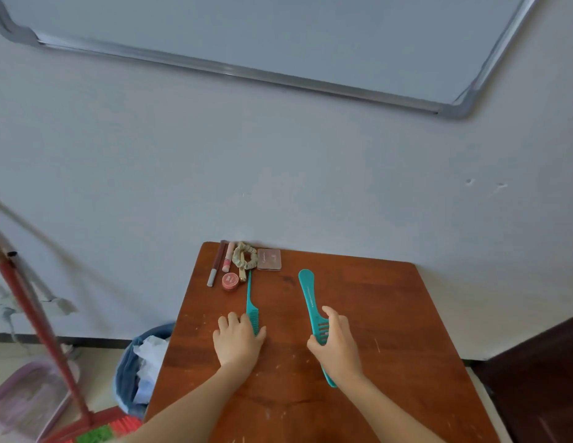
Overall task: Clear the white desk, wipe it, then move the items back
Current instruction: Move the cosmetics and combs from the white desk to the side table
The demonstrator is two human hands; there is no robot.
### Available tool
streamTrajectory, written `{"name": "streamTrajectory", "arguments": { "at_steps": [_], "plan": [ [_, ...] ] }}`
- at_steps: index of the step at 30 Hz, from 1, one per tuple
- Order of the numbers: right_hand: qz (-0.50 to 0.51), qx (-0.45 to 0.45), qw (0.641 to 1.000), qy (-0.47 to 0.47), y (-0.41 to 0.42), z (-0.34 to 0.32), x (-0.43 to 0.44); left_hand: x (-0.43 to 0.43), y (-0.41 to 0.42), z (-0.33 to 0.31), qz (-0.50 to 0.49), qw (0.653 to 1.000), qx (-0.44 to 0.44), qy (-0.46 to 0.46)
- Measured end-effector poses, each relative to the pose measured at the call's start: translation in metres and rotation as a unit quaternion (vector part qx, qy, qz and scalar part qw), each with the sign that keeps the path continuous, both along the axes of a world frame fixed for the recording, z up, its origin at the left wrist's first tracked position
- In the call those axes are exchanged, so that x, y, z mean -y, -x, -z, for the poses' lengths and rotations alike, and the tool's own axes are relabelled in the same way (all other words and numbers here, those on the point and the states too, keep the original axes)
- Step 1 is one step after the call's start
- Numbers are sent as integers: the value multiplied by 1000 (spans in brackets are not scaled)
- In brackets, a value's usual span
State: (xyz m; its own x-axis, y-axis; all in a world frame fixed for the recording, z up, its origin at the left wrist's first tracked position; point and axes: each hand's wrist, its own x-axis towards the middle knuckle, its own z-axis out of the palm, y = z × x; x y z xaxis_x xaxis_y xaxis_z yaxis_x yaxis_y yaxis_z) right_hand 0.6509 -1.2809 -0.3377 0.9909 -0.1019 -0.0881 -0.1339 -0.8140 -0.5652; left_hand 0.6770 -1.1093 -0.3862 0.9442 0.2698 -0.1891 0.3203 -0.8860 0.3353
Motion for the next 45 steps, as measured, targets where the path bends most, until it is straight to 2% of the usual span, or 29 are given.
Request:
{"name": "streamTrajectory", "arguments": {
  "at_steps": [6,9,13,19,26,29,32,36,41,45],
  "plan": [
    [-2,-34,999,10,-19,15,-31,-22,11,13,20,999,30,-3],
    [-11,-49,999,15,-30,22,-50,-46,24,21,60,997,22,-36],
    [-44,-41,997,50,-38,32,-72,-56,33,26,102,993,12,-56],
    [7,-31,994,105,-51,36,-88,-54,30,27,99,993,3,-61],
    [-31,-13,980,194,-46,45,-94,-54,29,28,99,993,1,-66],
    [-39,-2,985,168,-43,49,-88,-54,29,29,98,993,7,-68],
    [-29,3,995,96,-41,51,-78,-54,30,29,98,993,15,-69],
    [-29,-35,999,3,-37,54,-58,-54,29,27,96,993,12,-67],
    [-38,-88,986,-137,-40,47,-35,-53,29,27,96,993,4,-73],
    [-13,-46,992,-117,-26,45,-16,-53,29,29,88,993,1,-80]
  ]
}}
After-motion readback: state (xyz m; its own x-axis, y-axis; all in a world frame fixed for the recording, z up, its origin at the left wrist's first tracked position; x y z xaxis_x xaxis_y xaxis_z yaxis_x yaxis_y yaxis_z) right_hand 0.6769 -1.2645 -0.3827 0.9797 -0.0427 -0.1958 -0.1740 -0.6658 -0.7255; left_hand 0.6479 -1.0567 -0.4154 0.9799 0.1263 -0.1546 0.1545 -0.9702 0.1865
